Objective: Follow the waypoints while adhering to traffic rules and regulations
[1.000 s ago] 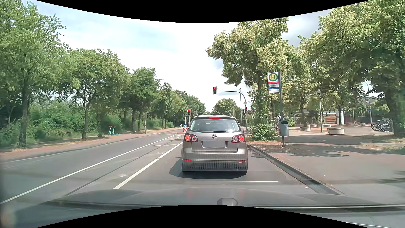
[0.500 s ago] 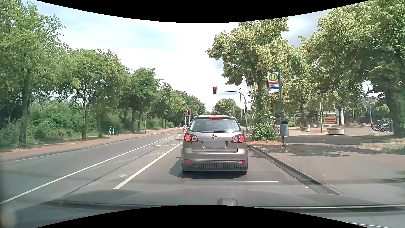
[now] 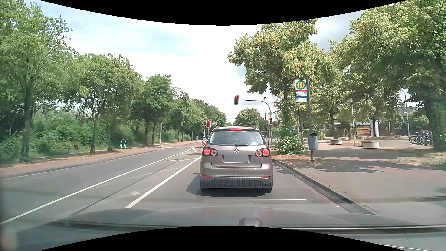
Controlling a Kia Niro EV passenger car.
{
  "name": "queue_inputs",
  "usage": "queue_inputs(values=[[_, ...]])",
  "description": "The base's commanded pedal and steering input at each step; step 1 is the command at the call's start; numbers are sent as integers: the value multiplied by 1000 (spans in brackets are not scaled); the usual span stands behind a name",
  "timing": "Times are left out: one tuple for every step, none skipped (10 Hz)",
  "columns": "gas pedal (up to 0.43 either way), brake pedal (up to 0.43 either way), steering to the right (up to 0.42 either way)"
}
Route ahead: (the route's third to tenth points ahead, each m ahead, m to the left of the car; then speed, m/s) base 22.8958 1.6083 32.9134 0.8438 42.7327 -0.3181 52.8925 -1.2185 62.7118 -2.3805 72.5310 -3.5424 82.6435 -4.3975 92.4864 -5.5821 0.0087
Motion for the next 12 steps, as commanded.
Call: queue_inputs(values=[[0,262,-7],[0,262,-7],[0,262,-7],[0,262,-7],[0,262,-7],[0,262,-7],[0,262,-7],[0,262,-7],[0,262,-7],[0,262,-7],[0,262,-7],[0,262,-7]])
